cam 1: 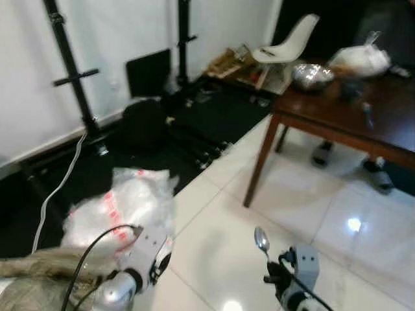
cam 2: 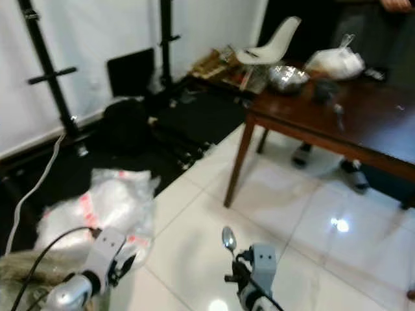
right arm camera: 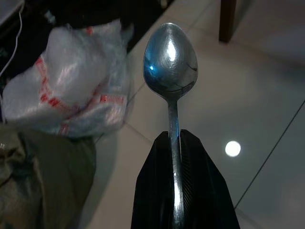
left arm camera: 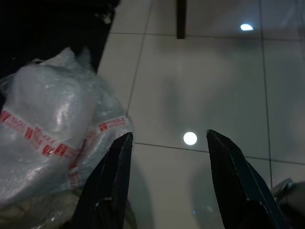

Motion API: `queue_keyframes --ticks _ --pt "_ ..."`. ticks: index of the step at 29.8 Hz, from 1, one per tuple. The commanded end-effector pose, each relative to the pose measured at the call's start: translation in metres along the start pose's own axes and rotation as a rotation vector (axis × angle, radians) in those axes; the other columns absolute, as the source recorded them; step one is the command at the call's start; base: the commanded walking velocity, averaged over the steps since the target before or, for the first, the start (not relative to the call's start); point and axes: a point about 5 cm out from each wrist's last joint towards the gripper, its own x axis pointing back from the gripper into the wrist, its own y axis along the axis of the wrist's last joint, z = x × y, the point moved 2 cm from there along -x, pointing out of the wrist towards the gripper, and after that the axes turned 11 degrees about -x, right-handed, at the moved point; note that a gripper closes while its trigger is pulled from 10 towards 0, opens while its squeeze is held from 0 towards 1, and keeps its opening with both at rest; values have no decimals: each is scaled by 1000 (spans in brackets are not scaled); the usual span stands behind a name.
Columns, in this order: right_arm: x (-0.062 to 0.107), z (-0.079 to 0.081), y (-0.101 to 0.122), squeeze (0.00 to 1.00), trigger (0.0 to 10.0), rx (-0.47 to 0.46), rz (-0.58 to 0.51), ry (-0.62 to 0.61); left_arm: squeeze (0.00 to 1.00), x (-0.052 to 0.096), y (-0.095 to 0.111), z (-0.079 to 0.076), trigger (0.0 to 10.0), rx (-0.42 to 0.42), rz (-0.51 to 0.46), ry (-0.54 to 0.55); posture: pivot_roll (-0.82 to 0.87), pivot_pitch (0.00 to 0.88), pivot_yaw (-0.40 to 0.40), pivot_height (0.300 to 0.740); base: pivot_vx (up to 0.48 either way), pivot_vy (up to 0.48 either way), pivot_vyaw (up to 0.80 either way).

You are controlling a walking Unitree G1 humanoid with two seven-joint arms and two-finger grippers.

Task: Setting the table

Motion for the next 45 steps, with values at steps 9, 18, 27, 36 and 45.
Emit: queue_keyframes --ticks 9,18,27,36,45 --pt "0 -2 -1 0 10000 7 6 -7 0 2 -4 -2 10000 94 8 0 -82 0 68 740 0 0 -767" --pt "0 -2 0 0 10000 10 6 -4 0 2 1 1 10000 116 -11 -12 -80 0 68 740 0 0 -766" --pt "-1 -2 1 0 10000 14 4 -3 0 -1 23 8 10000 55 -75 10 -81 0 66 740 0 0 -765" --pt "-2 -2 3 0 10000 18 -3 -3 0 -5 60 16 10000 67 -190 27 -86 0 70 740 0 0 -765" --pt "-5 14 100 0 10000 78 -308 61 0 2 131 42 10000 84 -426 149 -101 0 94 740 0 0 -766"
